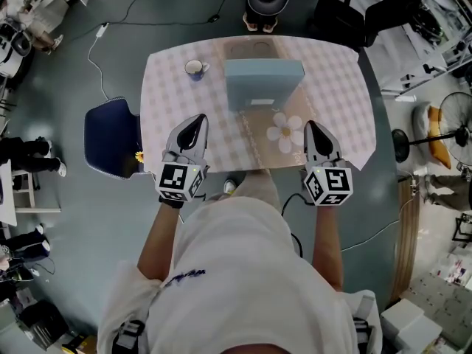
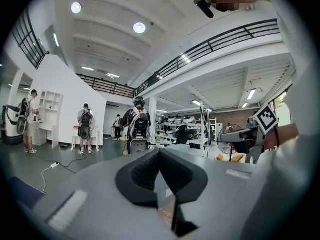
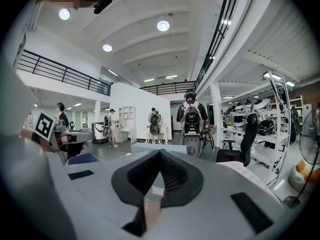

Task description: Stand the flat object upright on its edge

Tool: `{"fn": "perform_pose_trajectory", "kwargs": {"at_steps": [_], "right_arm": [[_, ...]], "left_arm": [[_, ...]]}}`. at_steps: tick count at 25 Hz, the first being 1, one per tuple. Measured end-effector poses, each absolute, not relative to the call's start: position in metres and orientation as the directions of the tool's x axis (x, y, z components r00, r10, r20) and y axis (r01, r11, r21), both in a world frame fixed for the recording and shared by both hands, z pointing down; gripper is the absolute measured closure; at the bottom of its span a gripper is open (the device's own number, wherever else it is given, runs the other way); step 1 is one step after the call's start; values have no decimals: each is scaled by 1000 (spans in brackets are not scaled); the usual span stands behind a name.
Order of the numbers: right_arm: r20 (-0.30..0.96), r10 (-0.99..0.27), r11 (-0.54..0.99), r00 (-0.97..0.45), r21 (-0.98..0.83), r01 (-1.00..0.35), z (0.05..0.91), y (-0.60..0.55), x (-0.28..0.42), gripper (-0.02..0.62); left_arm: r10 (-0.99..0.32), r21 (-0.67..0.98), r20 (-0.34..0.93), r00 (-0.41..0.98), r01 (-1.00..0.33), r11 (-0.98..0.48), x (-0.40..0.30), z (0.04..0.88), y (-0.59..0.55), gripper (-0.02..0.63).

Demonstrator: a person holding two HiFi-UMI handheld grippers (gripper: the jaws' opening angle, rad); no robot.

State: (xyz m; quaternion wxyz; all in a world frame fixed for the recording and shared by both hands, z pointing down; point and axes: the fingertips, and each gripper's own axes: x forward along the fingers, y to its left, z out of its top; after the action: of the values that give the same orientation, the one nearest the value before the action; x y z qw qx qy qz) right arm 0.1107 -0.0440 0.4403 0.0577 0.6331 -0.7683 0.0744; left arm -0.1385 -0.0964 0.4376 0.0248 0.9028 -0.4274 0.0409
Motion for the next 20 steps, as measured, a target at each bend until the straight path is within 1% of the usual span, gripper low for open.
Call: {"fn": "perform_pose_trajectory", "kwargs": {"at_steps": [7, 20], "right_arm": [[174, -963, 201, -205, -36, -979, 437, -43, 109, 592], [195, -958, 210, -210, -18, -978, 439, -45, 107, 592]], "left_arm": [[-767, 14, 107, 633, -772, -635, -136, 441, -97, 604], [-758, 21, 112, 642, -765, -644, -135, 441, -100, 604]]}}
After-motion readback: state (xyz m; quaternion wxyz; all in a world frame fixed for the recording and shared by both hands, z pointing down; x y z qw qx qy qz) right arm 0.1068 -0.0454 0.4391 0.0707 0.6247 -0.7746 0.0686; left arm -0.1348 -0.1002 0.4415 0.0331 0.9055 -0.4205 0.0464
